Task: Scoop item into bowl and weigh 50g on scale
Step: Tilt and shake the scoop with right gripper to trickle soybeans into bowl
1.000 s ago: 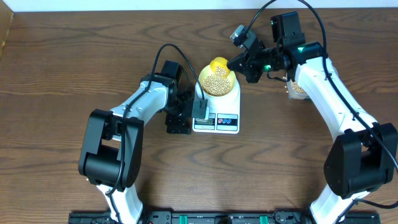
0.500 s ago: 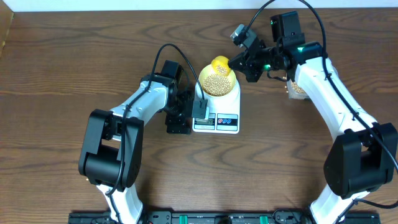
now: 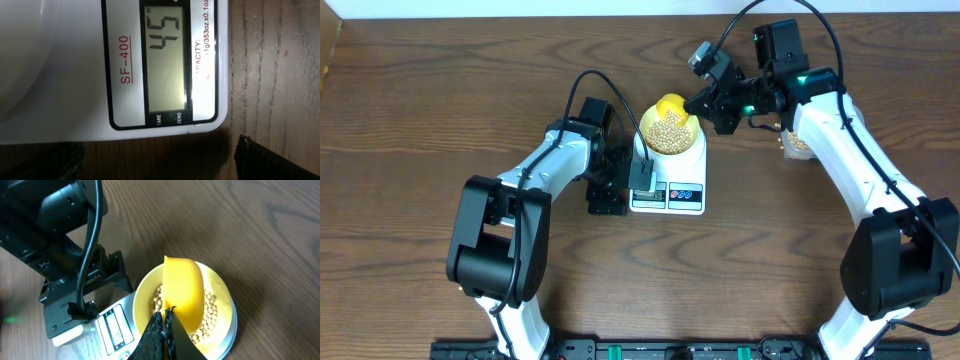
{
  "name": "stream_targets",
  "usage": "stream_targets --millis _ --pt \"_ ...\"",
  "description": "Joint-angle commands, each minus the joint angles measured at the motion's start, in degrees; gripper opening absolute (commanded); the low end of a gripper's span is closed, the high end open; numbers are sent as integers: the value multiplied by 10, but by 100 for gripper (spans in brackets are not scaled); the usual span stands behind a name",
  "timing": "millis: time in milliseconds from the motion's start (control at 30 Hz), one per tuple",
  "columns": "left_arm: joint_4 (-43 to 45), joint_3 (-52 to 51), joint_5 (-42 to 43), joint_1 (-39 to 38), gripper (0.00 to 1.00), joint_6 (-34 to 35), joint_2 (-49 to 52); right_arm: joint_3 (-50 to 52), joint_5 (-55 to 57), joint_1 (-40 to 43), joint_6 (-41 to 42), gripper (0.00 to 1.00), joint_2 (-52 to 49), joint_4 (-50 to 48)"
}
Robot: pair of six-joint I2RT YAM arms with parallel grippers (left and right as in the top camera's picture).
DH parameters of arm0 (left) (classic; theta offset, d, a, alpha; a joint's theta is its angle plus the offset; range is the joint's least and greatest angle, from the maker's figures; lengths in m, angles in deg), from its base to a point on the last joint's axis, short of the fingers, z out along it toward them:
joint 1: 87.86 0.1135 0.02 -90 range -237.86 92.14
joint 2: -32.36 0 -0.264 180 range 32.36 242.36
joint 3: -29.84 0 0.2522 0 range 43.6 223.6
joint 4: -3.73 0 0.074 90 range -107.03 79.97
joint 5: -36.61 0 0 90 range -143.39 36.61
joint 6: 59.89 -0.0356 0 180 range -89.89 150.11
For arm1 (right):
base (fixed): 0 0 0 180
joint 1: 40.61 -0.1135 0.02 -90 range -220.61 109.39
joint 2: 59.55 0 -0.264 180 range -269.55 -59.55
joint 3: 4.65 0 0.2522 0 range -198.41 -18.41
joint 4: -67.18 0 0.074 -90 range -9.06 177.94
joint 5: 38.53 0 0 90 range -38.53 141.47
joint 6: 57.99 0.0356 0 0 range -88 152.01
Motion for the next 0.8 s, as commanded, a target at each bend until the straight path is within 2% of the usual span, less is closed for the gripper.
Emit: stream_targets --millis 0,767 --pt "-3 -7 12 -5 98 -8 7 -10 -18 -3 8 1 9 -2" --pt "-3 -7 12 -5 98 -8 7 -10 -5 -2 8 1 9 -4"
